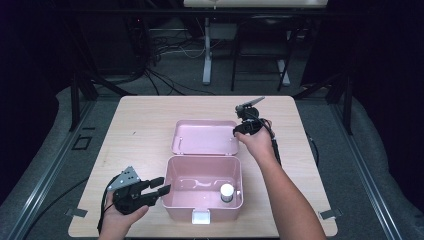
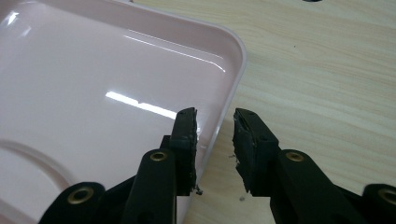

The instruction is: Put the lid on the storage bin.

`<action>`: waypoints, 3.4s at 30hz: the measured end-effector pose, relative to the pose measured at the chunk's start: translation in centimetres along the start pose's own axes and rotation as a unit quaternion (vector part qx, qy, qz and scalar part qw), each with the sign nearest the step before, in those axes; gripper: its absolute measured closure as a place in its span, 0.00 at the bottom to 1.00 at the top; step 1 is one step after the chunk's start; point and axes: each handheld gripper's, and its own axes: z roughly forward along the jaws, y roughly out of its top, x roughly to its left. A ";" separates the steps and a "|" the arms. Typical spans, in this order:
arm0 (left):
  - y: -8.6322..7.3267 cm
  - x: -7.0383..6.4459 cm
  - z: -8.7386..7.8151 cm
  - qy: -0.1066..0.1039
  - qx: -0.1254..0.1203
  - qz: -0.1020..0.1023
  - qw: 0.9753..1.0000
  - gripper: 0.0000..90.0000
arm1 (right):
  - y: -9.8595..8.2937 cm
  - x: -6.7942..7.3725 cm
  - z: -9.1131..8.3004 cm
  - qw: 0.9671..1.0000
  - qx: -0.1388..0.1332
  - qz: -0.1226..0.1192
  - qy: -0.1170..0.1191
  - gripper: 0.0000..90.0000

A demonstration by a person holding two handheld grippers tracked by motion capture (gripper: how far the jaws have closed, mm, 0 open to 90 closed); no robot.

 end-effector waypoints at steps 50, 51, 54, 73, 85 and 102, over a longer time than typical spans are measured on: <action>0.0 0.0 0.0 -0.003 -0.002 -0.002 1.000 0.66 | 0.6 -0.5 2.5 0.998 0.007 0.058 -0.004 0.89; 0.0 0.0 0.0 -0.003 -0.002 0.000 1.000 0.66 | 0.6 -0.5 2.5 0.998 0.006 0.059 -0.005 0.90; 0.0 0.0 0.0 -0.003 -0.002 0.000 1.000 0.66 | 0.6 -0.4 2.5 0.998 0.004 0.061 -0.006 0.90; 0.0 0.0 0.0 0.000 0.000 0.003 1.000 0.66 | 0.6 -0.3 1.5 0.998 -0.020 0.059 -0.006 0.92; 0.0 -0.1 0.1 0.000 -0.002 0.001 1.000 0.67 | 0.7 -0.1 0.2 0.998 -0.036 0.054 -0.007 0.92; 0.0 0.0 0.1 0.001 -0.001 0.001 1.000 0.67 | 0.8 0.0 -0.9 0.997 -0.056 0.061 -0.003 0.94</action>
